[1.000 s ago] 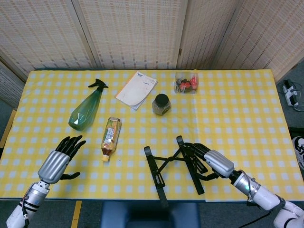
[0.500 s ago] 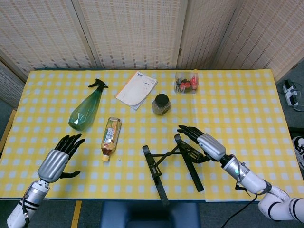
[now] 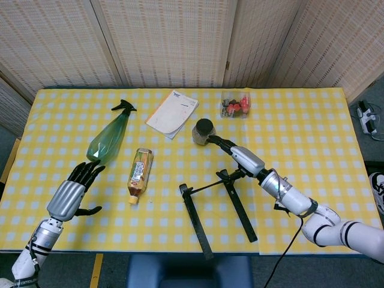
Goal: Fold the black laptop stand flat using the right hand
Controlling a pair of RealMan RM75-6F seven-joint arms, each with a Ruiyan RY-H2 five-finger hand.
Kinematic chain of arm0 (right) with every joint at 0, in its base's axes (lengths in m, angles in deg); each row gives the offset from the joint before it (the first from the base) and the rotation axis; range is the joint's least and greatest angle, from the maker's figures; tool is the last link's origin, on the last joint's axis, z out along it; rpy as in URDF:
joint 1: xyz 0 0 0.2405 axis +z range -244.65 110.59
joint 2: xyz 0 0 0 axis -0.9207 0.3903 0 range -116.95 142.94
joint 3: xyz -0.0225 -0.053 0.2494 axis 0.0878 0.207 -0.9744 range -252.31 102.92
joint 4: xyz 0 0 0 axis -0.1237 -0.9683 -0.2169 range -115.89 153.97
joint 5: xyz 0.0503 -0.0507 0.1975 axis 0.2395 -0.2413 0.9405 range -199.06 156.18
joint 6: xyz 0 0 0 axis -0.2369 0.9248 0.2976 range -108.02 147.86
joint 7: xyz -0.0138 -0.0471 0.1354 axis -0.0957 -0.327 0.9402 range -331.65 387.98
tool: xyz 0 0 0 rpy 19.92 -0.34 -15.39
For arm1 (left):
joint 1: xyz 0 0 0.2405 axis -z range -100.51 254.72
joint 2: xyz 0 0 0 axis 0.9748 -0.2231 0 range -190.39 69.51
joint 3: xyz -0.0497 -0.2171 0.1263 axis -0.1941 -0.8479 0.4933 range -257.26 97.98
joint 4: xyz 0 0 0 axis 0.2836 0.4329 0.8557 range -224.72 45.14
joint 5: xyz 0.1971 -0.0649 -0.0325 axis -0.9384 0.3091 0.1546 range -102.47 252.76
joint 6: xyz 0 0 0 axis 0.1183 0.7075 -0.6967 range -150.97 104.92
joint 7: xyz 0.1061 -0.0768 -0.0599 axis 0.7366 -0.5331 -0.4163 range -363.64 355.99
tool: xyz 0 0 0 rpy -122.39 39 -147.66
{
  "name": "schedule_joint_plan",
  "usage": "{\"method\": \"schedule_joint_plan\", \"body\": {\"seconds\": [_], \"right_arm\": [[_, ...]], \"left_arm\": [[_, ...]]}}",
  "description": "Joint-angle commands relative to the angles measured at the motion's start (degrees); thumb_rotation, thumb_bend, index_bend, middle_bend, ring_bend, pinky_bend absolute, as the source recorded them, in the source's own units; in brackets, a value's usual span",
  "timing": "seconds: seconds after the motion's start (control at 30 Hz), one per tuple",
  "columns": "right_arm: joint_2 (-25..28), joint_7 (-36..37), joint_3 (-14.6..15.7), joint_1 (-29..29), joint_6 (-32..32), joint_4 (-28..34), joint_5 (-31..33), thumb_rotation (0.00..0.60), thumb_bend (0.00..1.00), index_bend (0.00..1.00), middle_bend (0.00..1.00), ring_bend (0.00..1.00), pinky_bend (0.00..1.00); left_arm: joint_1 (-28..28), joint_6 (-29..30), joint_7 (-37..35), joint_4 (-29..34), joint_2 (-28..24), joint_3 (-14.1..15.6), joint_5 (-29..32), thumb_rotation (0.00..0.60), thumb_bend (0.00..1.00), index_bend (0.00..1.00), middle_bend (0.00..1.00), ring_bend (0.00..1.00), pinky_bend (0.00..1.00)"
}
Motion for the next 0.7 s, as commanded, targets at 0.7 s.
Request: {"method": "schedule_joint_plan", "body": {"seconds": [0.7], "right_arm": [[-0.43,2.83,-1.99,1.28,-1.98,-1.30,3.61,0.600,0.40,0.00,0.00,0.03,0.00]], "left_arm": [[4.06,-1.53,-11.22,1.20,1.41,-1.42,-1.11,0.600,0.13,0.01,0.03,0.06,0.00]]}}
